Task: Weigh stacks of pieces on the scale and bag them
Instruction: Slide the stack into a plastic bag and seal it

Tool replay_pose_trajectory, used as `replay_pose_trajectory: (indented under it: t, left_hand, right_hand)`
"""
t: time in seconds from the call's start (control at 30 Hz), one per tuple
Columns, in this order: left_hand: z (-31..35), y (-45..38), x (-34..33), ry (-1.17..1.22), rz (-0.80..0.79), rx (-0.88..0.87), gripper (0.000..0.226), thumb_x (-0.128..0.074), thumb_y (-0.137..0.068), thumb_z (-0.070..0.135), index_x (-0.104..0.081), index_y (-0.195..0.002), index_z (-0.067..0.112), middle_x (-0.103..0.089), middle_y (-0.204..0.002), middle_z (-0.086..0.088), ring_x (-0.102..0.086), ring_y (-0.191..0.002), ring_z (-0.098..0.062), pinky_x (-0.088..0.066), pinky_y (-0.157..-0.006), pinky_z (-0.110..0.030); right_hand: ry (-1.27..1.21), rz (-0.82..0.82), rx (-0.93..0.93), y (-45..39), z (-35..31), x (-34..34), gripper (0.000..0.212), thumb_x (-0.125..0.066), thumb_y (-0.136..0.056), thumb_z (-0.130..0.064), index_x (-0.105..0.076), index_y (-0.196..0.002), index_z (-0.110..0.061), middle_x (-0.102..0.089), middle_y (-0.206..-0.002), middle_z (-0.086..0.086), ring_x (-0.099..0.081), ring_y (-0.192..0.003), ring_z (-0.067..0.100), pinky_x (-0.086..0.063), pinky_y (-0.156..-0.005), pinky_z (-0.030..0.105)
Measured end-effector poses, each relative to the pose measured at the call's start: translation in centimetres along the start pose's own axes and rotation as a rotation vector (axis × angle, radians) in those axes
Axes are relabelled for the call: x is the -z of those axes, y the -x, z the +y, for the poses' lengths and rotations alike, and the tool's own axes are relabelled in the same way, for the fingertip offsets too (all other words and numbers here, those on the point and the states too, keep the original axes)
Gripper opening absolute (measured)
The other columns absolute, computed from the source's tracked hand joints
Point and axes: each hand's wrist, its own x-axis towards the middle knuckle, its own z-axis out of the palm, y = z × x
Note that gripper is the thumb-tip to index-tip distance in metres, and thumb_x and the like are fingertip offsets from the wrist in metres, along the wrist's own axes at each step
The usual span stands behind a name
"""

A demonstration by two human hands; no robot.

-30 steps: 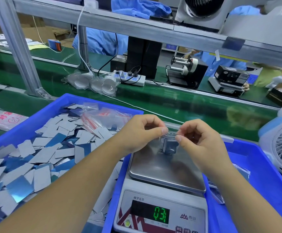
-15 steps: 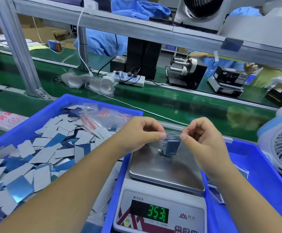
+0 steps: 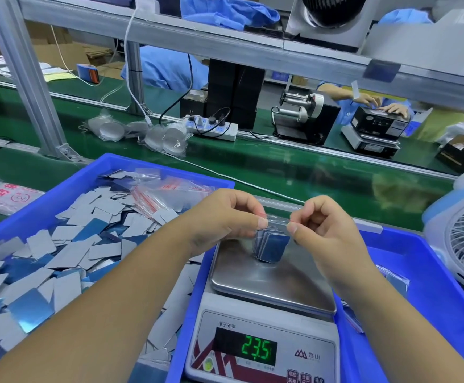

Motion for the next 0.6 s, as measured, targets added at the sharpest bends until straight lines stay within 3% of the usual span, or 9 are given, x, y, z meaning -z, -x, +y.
replay_pose_trajectory:
  t: [0.27, 0.6]
  left_hand:
    - [0.3, 0.2, -0.2, -0.026, -0.010, 0.022, 0.009, -0.072, -0.068, 0.008, -0.066, -0.074, 0.011, -0.060, -0.078, -0.004, -0.059, -0.069, -0.011, -0.053, -0.068, -0.023]
    - [0.0, 0.1, -1.0, -0.082, -0.007, -0.031, 0.006, -0.070, -0.074, 0.014, -0.066, -0.077, 0.017, -0.056, -0.080, -0.008, -0.050, -0.067, -0.013, -0.044, -0.067, -0.026]
  right_hand:
    - [-0.133, -0.007, -0.092, 0.1, -0.2, -0.5, 0.026, -0.069, -0.072, -0.011, -0.060, -0.072, -0.035, -0.063, -0.074, -0.004, -0.052, -0.063, 0.010, -0.043, -0.057, 0.019]
    - [-0.175, 0.003, -0.119, 0.1, -0.3, -0.9, 0.026, -0.069, -0.070, -0.009, -0.060, -0.069, -0.034, -0.063, -0.073, -0.003, -0.051, -0.064, 0.012, -0.043, -0.058, 0.024]
